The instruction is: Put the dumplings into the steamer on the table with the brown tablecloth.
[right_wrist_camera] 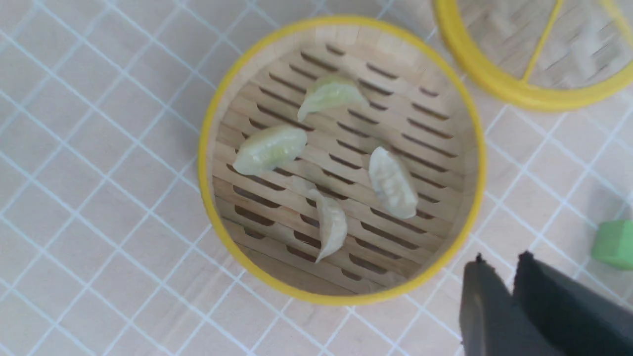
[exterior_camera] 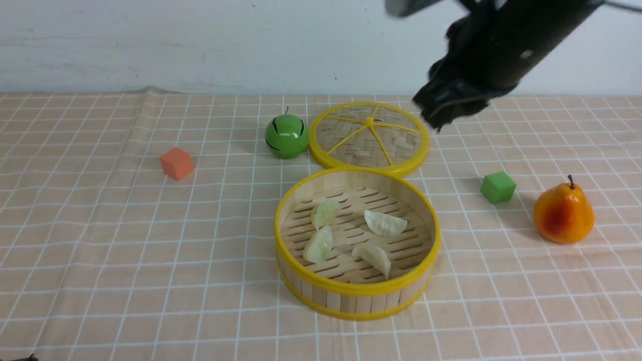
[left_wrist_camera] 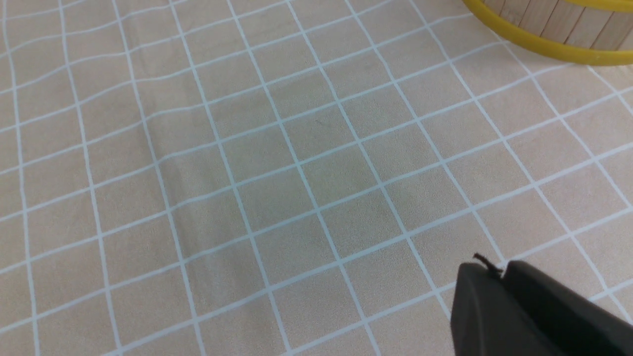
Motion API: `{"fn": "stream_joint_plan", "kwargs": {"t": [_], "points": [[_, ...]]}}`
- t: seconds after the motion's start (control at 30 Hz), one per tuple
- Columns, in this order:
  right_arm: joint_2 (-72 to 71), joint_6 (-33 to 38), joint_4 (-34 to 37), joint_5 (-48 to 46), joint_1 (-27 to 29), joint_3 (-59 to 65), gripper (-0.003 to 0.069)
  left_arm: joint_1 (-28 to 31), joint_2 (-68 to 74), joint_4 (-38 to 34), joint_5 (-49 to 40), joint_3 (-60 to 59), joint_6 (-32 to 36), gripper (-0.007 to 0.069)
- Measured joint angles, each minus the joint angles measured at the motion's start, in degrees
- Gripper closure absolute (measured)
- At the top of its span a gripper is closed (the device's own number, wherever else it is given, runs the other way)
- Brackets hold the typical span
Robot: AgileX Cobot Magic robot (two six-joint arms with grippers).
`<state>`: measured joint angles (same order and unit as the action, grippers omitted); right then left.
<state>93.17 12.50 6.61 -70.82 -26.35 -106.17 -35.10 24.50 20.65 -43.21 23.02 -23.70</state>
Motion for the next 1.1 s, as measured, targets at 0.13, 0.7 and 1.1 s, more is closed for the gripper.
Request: {"fn": "stream_joint_plan", "kwargs": {"t": [0.13, 0.7, 1.1], "points": [[-9.1, -0.09, -0.61, -0.47, 0.0, 4.81, 0.0671, 0.0, 0.0, 0.0, 0.0, 0.0, 0.0, 0.0571], [-52.86, -1.65, -1.37, 67.91, 0.0, 82.0, 0.067, 0.0, 0.0, 0.0, 0.0, 0.0, 0.0, 0.0561], [-53.64, -1.65, 1.75, 88.01, 0.0, 107.48, 0.0659, 0.0, 0.0, -0.04, -0.02, 0.0, 0.0, 0.055]]}}
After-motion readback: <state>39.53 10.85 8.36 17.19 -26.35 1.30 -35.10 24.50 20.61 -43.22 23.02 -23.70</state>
